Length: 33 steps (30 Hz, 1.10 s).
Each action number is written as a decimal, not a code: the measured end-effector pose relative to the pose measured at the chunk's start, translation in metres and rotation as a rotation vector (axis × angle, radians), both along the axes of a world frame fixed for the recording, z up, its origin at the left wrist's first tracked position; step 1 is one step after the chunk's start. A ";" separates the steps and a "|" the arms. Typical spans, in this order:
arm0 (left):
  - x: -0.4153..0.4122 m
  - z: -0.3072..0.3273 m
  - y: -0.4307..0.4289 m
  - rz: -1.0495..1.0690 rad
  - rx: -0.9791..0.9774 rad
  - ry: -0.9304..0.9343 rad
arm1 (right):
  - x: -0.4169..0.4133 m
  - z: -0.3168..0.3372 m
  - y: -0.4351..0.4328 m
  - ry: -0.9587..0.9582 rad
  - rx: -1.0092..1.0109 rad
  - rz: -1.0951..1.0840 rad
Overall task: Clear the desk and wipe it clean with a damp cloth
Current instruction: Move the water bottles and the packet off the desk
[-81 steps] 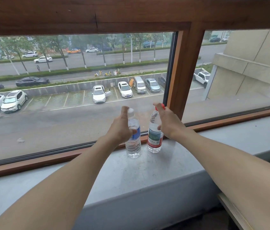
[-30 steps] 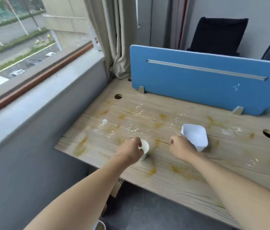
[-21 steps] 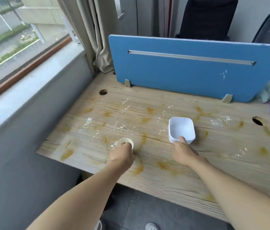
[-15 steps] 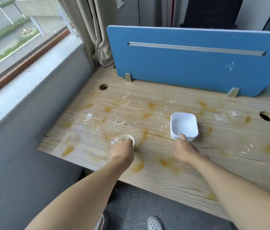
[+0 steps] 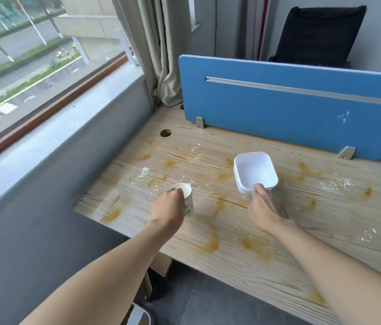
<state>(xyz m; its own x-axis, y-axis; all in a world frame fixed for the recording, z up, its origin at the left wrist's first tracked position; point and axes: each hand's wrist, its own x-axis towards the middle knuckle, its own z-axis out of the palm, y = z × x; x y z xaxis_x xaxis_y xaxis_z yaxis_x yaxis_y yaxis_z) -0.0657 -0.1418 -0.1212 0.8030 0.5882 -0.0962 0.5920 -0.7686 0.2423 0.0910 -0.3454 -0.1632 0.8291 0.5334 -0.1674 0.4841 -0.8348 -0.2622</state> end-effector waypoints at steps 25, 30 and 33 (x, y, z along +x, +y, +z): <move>-0.481 0.123 0.267 0.794 0.242 -0.261 | -0.442 0.156 0.424 -0.144 0.237 1.044; -0.538 0.111 0.282 0.875 0.221 -0.254 | -0.500 0.149 0.450 -0.180 0.127 1.181; -0.548 0.103 0.288 0.889 0.205 -0.254 | -0.513 0.143 0.459 -0.237 0.044 1.212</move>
